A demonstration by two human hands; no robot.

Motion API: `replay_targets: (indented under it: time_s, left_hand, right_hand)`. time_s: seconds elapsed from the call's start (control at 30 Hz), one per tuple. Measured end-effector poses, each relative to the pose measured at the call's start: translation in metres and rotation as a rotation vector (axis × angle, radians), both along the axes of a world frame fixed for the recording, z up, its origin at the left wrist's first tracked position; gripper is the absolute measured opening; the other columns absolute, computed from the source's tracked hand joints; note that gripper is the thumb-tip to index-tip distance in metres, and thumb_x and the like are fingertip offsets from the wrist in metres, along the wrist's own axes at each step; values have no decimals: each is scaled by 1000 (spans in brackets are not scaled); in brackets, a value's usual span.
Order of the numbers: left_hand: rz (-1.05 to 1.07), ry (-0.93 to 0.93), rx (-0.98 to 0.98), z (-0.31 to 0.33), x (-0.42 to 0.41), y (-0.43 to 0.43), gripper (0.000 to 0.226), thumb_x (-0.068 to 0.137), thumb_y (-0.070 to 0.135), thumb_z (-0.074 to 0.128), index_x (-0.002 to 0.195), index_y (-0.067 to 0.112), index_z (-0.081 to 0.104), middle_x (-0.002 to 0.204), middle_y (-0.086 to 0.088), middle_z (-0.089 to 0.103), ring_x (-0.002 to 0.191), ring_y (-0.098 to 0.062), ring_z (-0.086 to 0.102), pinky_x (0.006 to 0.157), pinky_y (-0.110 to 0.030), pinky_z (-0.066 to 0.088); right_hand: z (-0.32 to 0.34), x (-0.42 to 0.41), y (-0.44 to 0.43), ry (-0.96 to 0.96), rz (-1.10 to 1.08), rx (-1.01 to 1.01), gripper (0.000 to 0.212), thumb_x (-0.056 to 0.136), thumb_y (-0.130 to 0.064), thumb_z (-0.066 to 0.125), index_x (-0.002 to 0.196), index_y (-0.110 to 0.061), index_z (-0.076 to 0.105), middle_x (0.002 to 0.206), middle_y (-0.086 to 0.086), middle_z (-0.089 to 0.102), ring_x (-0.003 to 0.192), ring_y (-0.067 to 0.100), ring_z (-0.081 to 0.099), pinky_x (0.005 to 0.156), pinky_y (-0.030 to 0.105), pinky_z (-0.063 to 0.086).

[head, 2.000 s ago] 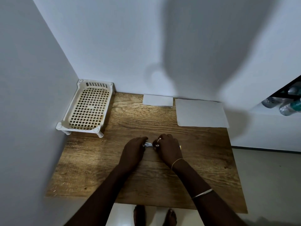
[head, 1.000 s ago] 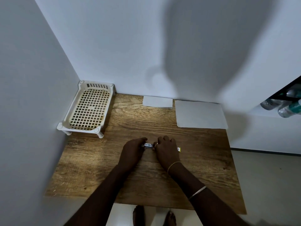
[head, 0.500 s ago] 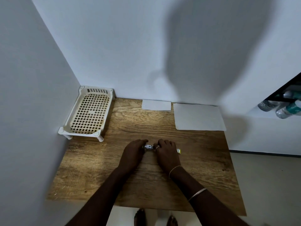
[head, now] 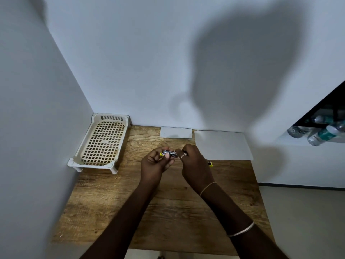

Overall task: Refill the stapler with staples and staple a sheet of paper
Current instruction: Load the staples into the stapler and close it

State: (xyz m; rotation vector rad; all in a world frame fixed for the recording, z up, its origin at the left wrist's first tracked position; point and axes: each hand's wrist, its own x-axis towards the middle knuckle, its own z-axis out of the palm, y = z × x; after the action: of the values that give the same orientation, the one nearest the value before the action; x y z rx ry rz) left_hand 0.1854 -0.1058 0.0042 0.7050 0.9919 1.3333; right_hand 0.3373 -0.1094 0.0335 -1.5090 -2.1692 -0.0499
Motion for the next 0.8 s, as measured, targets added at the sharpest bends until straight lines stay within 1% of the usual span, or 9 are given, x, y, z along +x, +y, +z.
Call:
replay_targets:
  time_s: [0.1,0.17,0.23,0.3,0.4,0.5,0.53,0.63,0.8]
  left_hand:
    - [17,-54,52,22,6,4,23,95,-3,63,105,14,76,110,-15,76,104,-28,74,83,-32,60]
    - [28,-73,85,35,8,5,22,95,-4,62,106,11,74,109,-14,76,102,-26,74,82,-30,60]
    - [54,-86,101,45,9,6,22,94,-5,62,105,9,73,108,-12,75,101,-25,74,82,-29,60]
    - [77,-99,109,52,8,7,21,95,-6,61,106,8,72,108,-10,76,100,-23,74,82,-30,61]
    - [103,-82,117,57,5,7,20,95,-4,61,110,6,71,108,-9,76,104,-24,73,85,-32,60]
    - [128,-67,116,58,4,5,21,95,-3,61,111,7,71,108,-7,77,108,-27,72,86,-32,60]
    - [134,-64,114,57,5,4,21,95,-3,61,112,7,71,108,-7,77,109,-28,71,86,-32,60]
    - [142,-53,108,57,7,2,26,95,-2,63,119,3,68,113,-11,75,111,-29,71,88,-34,61]
    - [119,-32,130,57,12,-4,36,93,1,66,128,5,65,115,-13,75,109,-28,72,91,-37,60]
  right_hand:
    - [22,5,4,-45,1,86,35,82,3,62,115,-4,71,94,13,62,85,32,58,64,39,49]
    - [34,11,4,-51,-27,87,31,87,-11,68,117,-10,71,100,8,67,89,30,61,68,38,49]
    - [46,21,2,28,-91,78,32,91,-27,67,121,-15,70,108,4,70,97,27,62,76,40,50]
    - [53,34,-2,184,-217,73,34,94,-33,64,123,-16,68,117,4,70,109,24,60,89,39,48]
    - [51,50,-10,605,-417,-139,36,103,-39,51,131,-18,61,129,5,65,122,21,58,100,35,46]
    - [53,52,-11,1242,-430,-453,23,106,-33,47,117,-20,64,119,9,67,106,29,71,91,42,59]
    - [56,51,-10,1370,-404,-493,20,106,-26,48,117,-18,63,120,10,68,100,27,74,87,39,61]
    - [63,47,-7,1396,-344,-372,20,104,-13,52,121,-16,63,118,11,72,96,18,75,82,31,62]
    - [78,39,-2,1313,-147,-213,32,98,-11,63,129,-16,62,114,0,76,109,15,71,89,36,59]
